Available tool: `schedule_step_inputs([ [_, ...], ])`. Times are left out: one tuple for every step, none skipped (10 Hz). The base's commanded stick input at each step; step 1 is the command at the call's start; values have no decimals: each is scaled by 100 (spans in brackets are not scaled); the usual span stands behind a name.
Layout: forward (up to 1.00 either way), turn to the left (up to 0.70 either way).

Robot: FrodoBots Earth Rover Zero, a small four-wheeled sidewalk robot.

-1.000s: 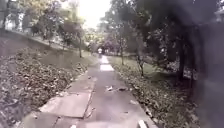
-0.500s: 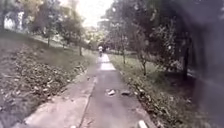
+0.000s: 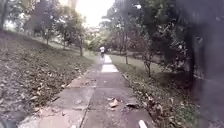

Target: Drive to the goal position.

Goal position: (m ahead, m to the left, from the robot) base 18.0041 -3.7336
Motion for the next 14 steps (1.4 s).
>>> schedule_step_inputs([
  [70,-29],
  [70,-27],
  [70,-2],
  [70,0],
  [70,0],
  [70,0],
  [70,0],
  [70,0],
  [70,0],
  [70,0],
  [70,0],
  [70,0],
  [70,0],
  [70,0],
])
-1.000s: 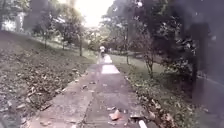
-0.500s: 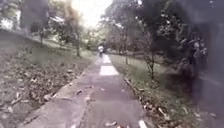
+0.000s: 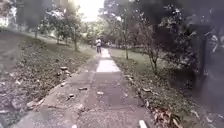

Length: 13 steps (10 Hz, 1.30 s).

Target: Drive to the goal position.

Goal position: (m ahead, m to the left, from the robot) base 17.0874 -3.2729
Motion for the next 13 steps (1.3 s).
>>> schedule_step_inputs([
  [70,0],
  [70,0],
  [70,0],
  [70,0],
  [70,0],
  [70,0],
  [70,0],
  [70,0],
  [70,0],
  [70,0],
  [70,0],
  [70,0],
  [70,0],
])
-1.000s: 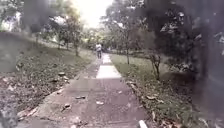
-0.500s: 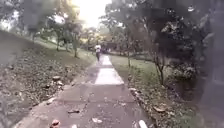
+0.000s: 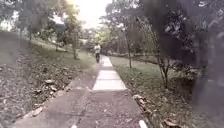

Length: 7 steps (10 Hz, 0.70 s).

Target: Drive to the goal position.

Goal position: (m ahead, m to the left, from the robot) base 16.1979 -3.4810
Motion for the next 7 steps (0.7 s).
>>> schedule_step_inputs([
  [70,0],
  [70,0],
  [70,0],
  [70,0],
  [70,0],
  [70,0],
  [70,0],
])
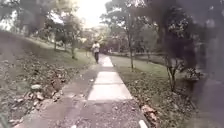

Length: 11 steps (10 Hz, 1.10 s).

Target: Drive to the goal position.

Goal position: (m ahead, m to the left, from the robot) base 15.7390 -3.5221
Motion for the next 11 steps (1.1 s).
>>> schedule_step_inputs([
  [70,0],
  [70,0],
  [70,0],
  [70,0],
  [70,0],
  [70,0],
  [70,0],
  [70,0],
  [70,0],
  [70,0],
  [70,0],
])
